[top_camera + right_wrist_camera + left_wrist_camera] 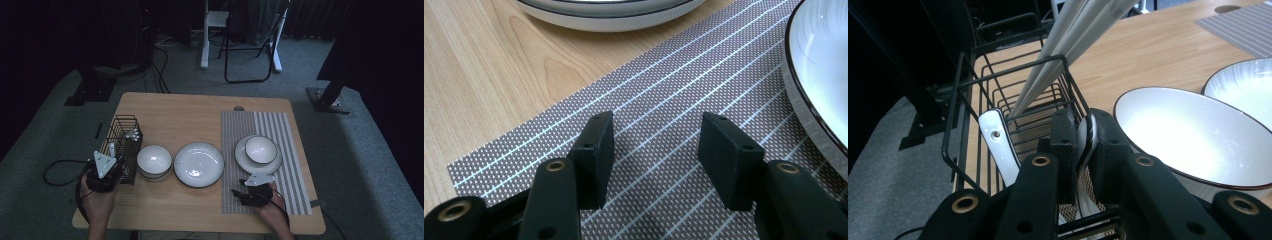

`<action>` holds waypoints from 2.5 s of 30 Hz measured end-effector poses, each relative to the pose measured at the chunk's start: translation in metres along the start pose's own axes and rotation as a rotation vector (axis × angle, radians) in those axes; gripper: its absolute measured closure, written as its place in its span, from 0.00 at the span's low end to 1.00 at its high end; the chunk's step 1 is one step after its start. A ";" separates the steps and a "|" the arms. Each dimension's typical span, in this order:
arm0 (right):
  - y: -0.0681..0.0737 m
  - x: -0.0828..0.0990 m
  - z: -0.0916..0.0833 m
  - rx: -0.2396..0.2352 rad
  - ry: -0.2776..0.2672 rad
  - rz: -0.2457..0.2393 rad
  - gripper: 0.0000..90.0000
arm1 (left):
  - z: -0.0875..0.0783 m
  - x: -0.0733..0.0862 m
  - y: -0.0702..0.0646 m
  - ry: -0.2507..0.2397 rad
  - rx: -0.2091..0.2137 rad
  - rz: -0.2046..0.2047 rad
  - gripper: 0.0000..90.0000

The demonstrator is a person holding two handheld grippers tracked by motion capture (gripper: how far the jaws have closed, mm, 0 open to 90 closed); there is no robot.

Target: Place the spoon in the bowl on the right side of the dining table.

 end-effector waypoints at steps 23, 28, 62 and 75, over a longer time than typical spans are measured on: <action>0.000 0.000 0.000 0.000 -0.001 -0.001 0.54 | 0.001 -0.002 -0.001 -0.002 -0.001 0.029 0.95; 0.000 0.000 0.000 0.000 0.000 -0.002 0.54 | -0.002 -0.007 0.003 -0.019 -0.002 0.020 0.95; 0.001 0.002 -0.003 0.019 0.011 -0.035 0.43 | -0.032 -0.042 0.026 -0.132 -0.016 0.008 0.95; 0.003 0.002 -0.003 0.020 0.023 -0.051 0.31 | -0.048 -0.062 0.024 -0.182 0.008 0.029 0.95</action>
Point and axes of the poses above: each handheld gripper's, and its own axes: z roughly forward along the jaws, x roughly out of its underside, y roughly to its left, the point moved 2 cm from there along z, roughly forward along the jaws, and after that the axes turned 2 degrees about y, right-handed, at the moved point
